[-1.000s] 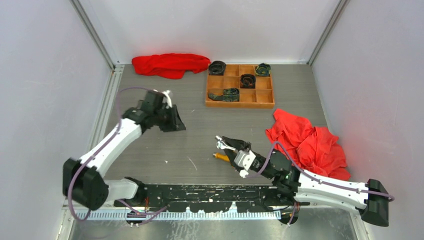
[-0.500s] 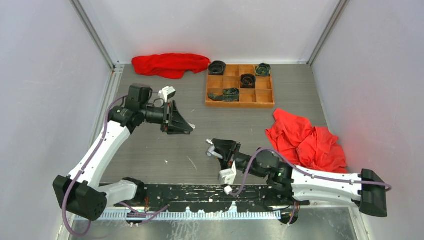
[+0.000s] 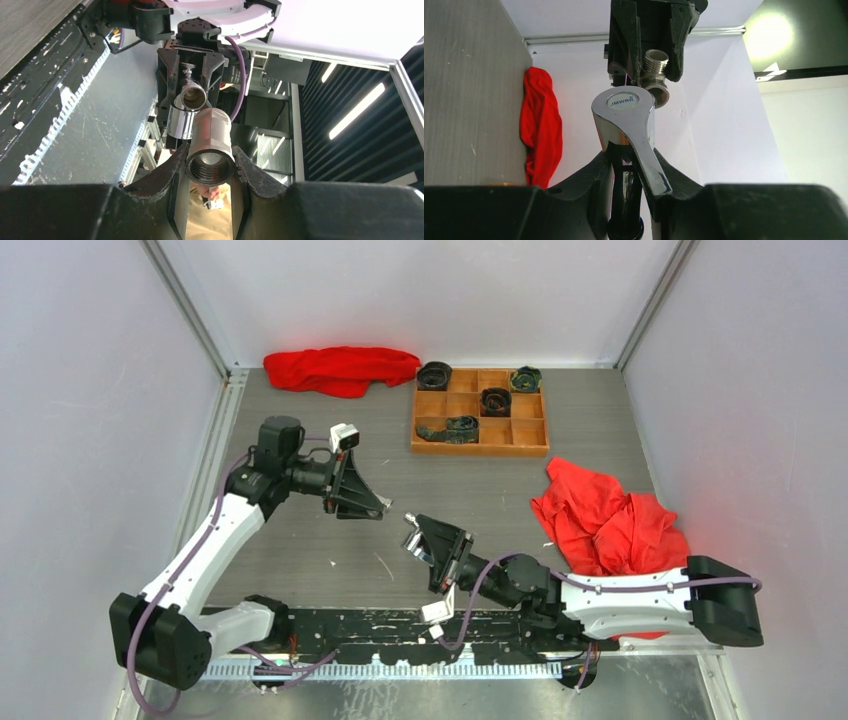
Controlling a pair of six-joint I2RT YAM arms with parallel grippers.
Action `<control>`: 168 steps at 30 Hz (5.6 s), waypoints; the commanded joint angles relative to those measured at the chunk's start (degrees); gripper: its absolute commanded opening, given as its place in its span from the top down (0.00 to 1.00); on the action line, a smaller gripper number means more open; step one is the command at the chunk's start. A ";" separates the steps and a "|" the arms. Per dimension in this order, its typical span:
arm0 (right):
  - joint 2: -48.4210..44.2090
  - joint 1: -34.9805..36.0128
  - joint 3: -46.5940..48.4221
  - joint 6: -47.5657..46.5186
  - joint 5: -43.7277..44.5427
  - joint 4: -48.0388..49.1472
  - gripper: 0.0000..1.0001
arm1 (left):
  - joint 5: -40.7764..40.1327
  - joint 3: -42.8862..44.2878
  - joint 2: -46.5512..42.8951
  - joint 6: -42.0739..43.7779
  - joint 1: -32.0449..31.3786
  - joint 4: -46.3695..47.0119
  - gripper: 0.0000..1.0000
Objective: Install the water faucets
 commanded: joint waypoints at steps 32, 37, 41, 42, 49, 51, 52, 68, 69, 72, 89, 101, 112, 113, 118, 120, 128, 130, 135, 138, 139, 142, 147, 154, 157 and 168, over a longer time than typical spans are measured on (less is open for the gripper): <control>7.29 1.45 7.43 -8.84 -3.16 10.36 1.00 | 6.77 -4.18 -2.84 0.04 -0.02 6.89 1.00; 6.12 1.76 6.86 -9.27 -2.15 9.75 1.00 | 6.53 -4.08 -2.13 0.14 -0.03 7.11 1.00; 5.74 1.87 6.55 -9.16 -1.62 9.00 1.00 | 6.55 -3.79 -1.71 0.29 -0.04 7.30 1.00; 5.88 1.87 6.52 -8.99 -1.54 8.96 1.00 | 6.44 -3.74 -1.67 0.26 -0.09 7.28 1.00; 7.70 1.86 6.33 -8.06 -1.11 9.27 1.00 | 6.35 -3.54 -2.13 0.08 -0.10 7.27 1.00; 8.08 1.82 6.34 -7.77 -0.93 9.50 1.00 | 6.35 -3.49 -2.30 0.04 -0.02 7.27 1.00; 8.31 1.80 6.35 -7.76 -0.77 9.54 1.00 | 6.34 -3.46 -2.34 -0.05 -0.10 7.27 1.00; 8.59 1.84 6.78 -6.91 -1.57 7.70 1.00 | 6.36 -4.14 -2.80 -0.05 -0.03 7.25 1.00; 8.34 1.86 6.79 -6.86 -1.66 7.14 1.00 | 6.29 -4.11 -2.81 0.02 -0.02 7.26 1.00; 7.39 1.87 6.65 -6.39 -2.02 5.29 1.00 | 6.08 -3.98 -2.61 0.19 -0.09 7.25 1.00; 4.22 1.93 8.80 -2.09 -2.74 -7.42 1.00 | 6.08 -4.06 -1.57 2.41 -0.05 5.14 1.00; 2.63 1.97 12.18 2.48 -2.27 -18.67 1.00 | 5.93 -3.56 -1.15 4.15 -0.05 3.14 1.00; 4.57 1.94 11.46 8.96 1.42 -13.96 1.00 | 4.59 -3.75 -1.44 4.10 -0.06 2.96 1.00; 4.47 1.91 10.94 10.14 -0.47 -12.56 1.00 | 4.52 -3.83 -1.50 4.11 -0.08 3.01 1.00; 4.39 1.61 9.30 16.17 -5.51 -7.70 1.00 | 3.89 -4.60 -2.16 3.96 -0.02 3.58 1.00; 4.75 1.51 8.63 17.38 -6.38 -5.73 1.00 | 3.47 -5.33 -2.34 2.93 -0.02 4.74 1.00; 6.10 1.44 7.41 21.55 -5.89 0.96 1.00 | 1.27 -8.36 -4.62 -2.52 -0.04 11.64 1.00; 6.70 1.35 7.13 22.60 -5.01 3.07 1.00 | 0.45 -9.47 -5.36 -4.44 -0.03 14.20 1.00; 7.54 1.05 6.52 26.09 -4.59 6.68 1.00 | -2.29 -13.30 -7.08 -11.05 -0.03 23.80 1.00; 8.06 0.61 5.86 28.75 -4.58 9.86 1.00 | -4.28 -15.90 -8.29 -15.59 -0.02 30.83 1.00; 8.20 0.45 5.57 29.82 -4.71 11.10 1.00 | -4.94 -16.86 -8.73 -17.38 -0.05 33.52 1.00; 8.07 -0.35 4.84 33.76 -6.20 13.77 1.00 | -6.64 -19.16 -9.71 -21.23 -0.04 39.07 1.00; 9.34 -1.82 3.46 40.17 -8.33 19.71 1.00 | -9.08 -20.47 -11.09 -22.56 -0.10 41.95 1.00; 11.01 -4.24 2.77 49.89 -10.71 25.99 1.00 | -10.88 -21.42 -12.62 -23.09 -0.04 43.13 1.00; 10.60 -5.17 2.91 53.66 -12.23 26.38 1.00 | -11.00 -21.47 -12.73 -23.22 -0.02 43.14 1.00; 9.88 -6.16 2.61 56.08 -11.10 26.06 1.00 | -11.86 -21.65 -12.09 -23.32 -0.04 43.93 1.00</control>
